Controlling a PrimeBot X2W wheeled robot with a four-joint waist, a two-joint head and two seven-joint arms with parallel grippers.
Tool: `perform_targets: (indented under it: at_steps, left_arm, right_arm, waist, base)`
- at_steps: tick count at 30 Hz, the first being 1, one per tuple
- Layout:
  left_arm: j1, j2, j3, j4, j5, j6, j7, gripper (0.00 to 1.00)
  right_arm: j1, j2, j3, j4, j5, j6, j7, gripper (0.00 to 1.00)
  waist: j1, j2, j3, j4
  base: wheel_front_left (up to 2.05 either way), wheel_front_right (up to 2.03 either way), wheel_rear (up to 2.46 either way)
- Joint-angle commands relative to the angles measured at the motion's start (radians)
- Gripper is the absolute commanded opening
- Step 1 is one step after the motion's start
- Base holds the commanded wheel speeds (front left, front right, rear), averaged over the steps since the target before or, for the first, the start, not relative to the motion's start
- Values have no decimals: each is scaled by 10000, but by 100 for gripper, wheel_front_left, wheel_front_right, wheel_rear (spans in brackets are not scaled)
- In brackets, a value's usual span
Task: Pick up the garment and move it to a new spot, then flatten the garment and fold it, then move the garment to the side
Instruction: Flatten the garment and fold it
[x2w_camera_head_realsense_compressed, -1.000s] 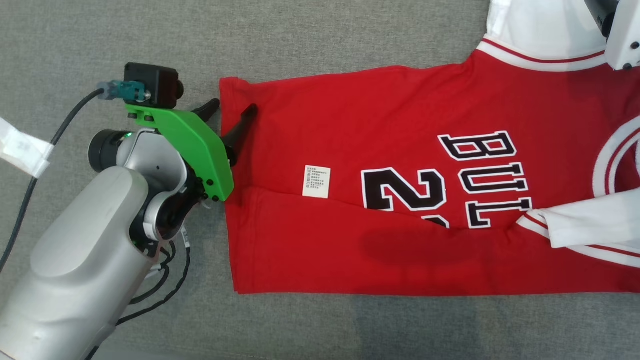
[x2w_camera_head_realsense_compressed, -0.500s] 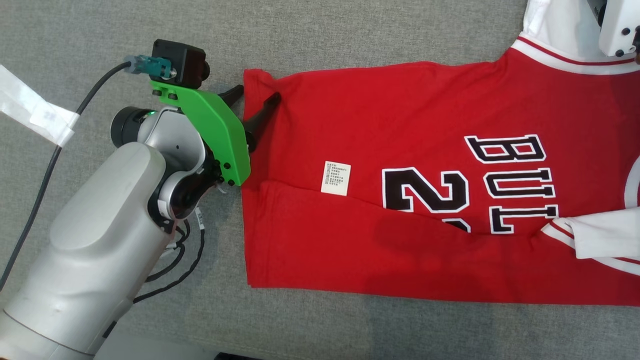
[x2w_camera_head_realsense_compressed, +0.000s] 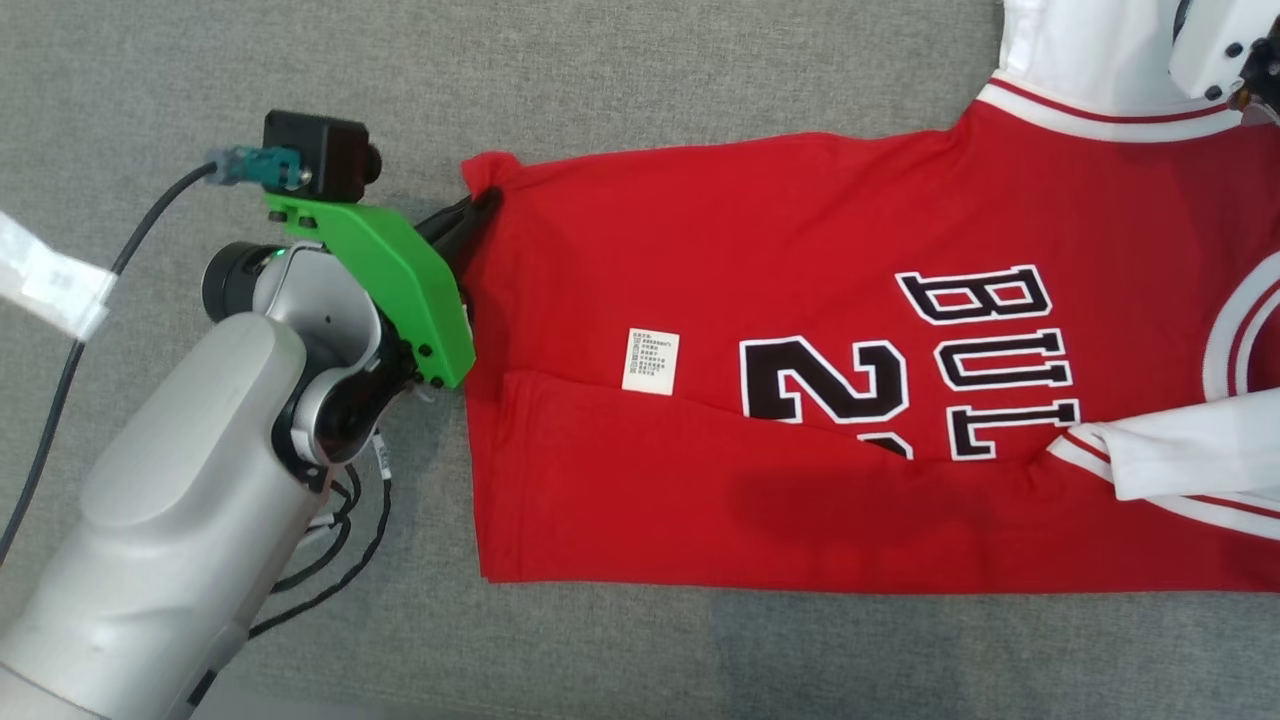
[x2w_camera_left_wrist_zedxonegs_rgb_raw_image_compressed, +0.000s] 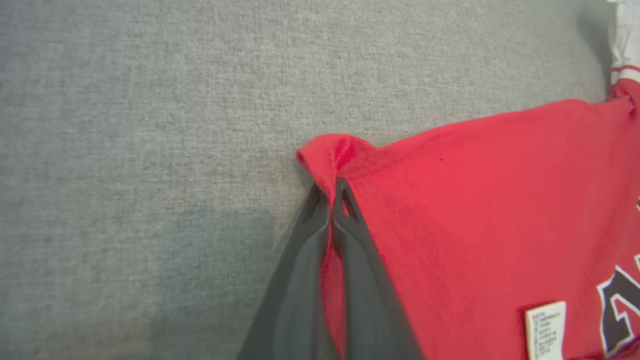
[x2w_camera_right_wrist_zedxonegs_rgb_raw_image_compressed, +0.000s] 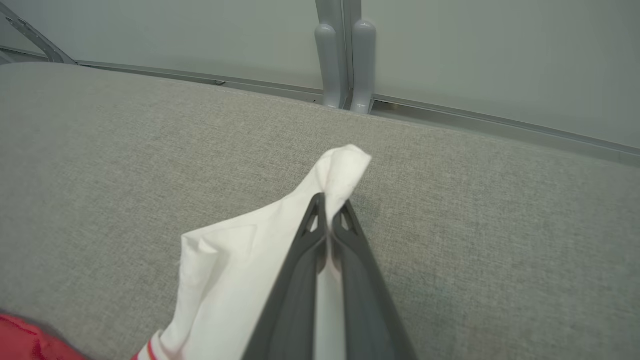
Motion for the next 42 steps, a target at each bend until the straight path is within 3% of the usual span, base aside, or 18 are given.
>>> perform_targets:
  at_steps: [1, 6, 12, 20, 24, 29, 37, 38, 39, 40, 41, 42]
  left_arm:
    - [301, 140, 85, -46, -60, 99, -119, 0]
    - [1261, 619, 445, -908, -190, 460, -774, 0]
    - [2679, 1197, 717, -2205, -220, 1057, -1414, 0]
    - [5176, 1949, 1274, -4289, -427, 2068, -2505, 0]
    - [6128, 1936, 1393, -4731, -688, 2257, -2920, 0]
    - [6997, 1777, 1387, -4840, -707, 2397, -3519, 0]
    - [7332, 1576, 1249, -4448, -491, 2403, -3952, 0]
    - [7327, 1548, 1181, -4406, -416, 2371, -4018, 16]
    - [7324, 1456, 1134, -4383, -412, 2274, -4090, 41]
    - [7399, 1403, 1079, -4278, -456, 2241, -4097, 65]
    - [7412, 1462, 1000, -4172, -317, 2207, -4122, 95]
    - [7407, 1504, 940, -4067, -189, 2245, -4145, 100]
  right_arm:
    - [297, -146, -29, -171, 275, -15, -164, 0]
    - [1571, -818, -71, -1612, 1647, -13, -596, 0]
    - [4266, -1294, -821, -3849, 2968, -10, -996, 0]
    - [8004, -812, -2086, -6263, 3267, -7, -1134, 0]
    - [8863, -488, -2079, -6376, 3017, -9, -1163, 0]
    - [9313, -67, -1665, -5585, 2508, -7, -1654, 0]
    - [9392, -275, -995, -4616, 2240, -7, -2367, 0]
    - [9416, -366, -898, -4547, 2194, -9, -2440, 18]
    - [9435, -462, -815, -4486, 2104, -9, -2507, 45]
    - [9477, -527, -705, -4421, 2070, -9, -2526, 88]
    - [9501, -569, -637, -4342, 2050, -9, -2555, 100]
    - [9532, -610, -544, -4307, 2070, -9, -2513, 100]
  waist:
    - [0, 0, -338, -243]
    - [0, 0, -966, -629]
    - [0, 0, -1811, -1072]
    - [0, 0, -2471, -1794]
    - [0, 0, -2567, -2033]
    - [0, 0, -2695, -2159]
    - [0, 0, -2785, -1996]
    - [0, 0, -2788, -1984]
    - [0, 0, -2796, -1972]
    - [0, 0, -2810, -1962]
    - [0, 0, -2831, -1953]
    - [0, 0, -2853, -1941]
  base:
    - [0, 0, 0]
    - [0, 0, 0]
    - [0, 0, 0]
    - [0, 0, 0]
    - [0, 0, 0]
    - [0, 0, 0]
    - [0, 0, 0]
    - [0, 0, 0]
    - [0, 0, 0]
    - [0, 0, 0]
    - [0, 0, 0]
    - [0, 0, 0]
